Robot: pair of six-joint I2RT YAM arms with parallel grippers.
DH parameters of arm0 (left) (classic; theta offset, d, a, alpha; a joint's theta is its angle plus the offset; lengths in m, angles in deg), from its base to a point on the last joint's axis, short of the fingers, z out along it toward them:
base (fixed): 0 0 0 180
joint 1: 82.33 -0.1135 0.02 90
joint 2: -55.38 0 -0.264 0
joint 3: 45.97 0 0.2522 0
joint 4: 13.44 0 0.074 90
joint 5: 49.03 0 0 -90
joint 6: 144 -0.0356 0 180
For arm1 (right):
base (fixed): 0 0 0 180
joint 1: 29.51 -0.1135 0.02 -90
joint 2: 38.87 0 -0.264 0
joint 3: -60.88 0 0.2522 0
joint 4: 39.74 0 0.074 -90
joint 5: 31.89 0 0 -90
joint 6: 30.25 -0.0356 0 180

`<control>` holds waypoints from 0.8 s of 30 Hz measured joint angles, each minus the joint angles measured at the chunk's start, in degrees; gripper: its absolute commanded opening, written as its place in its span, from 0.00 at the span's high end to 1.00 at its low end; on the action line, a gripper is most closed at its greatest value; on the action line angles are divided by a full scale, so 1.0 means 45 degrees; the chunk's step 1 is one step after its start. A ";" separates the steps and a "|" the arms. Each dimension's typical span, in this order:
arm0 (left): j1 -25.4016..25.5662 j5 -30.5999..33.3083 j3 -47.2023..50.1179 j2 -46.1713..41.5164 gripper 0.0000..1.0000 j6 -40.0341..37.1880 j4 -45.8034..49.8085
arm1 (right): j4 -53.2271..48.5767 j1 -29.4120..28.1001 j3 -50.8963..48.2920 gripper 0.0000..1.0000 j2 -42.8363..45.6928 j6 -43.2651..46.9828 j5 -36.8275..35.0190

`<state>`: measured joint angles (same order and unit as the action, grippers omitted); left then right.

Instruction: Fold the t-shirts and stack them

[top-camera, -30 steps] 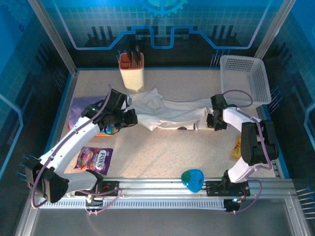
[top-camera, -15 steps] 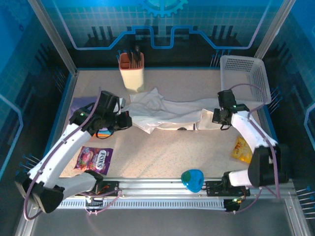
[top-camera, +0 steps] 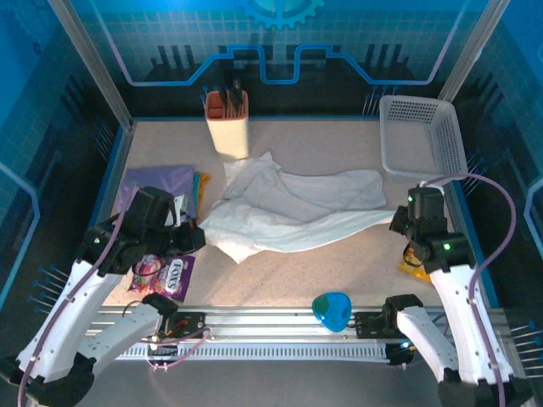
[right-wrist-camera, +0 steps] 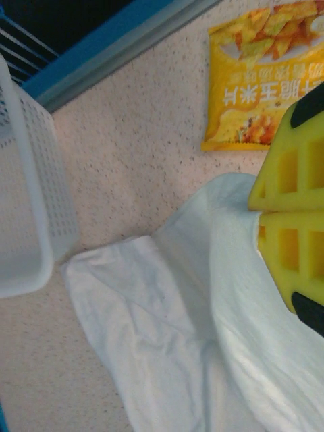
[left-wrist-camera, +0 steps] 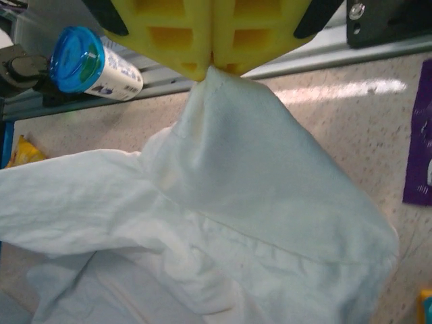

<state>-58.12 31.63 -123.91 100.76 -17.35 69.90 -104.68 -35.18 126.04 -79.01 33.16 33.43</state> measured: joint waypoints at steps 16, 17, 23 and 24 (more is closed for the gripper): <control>-0.0010 -0.0782 0.2361 -0.2705 0.81 0.1967 0.2195 | -0.1248 -0.0461 0.0000 0.74 0.0287 -0.0243 -0.1224; -0.0010 -0.0899 0.2628 -0.2739 0.70 0.1996 0.2254 | -0.1287 -0.0500 0.0000 0.70 0.0340 -0.0277 -0.1360; -0.0010 -0.0801 0.3118 -0.2696 0.56 0.1797 0.3249 | -0.1399 -0.0602 0.0005 0.46 0.0806 -0.0403 -0.1885; -0.0010 -0.0714 0.3104 -0.2565 0.56 0.1715 0.3366 | -0.1394 -0.0622 0.0000 0.44 0.0860 -0.0398 -0.1894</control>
<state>-58.17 28.42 -109.95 89.22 -9.64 85.04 -110.95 -37.98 126.04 -75.15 31.37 24.90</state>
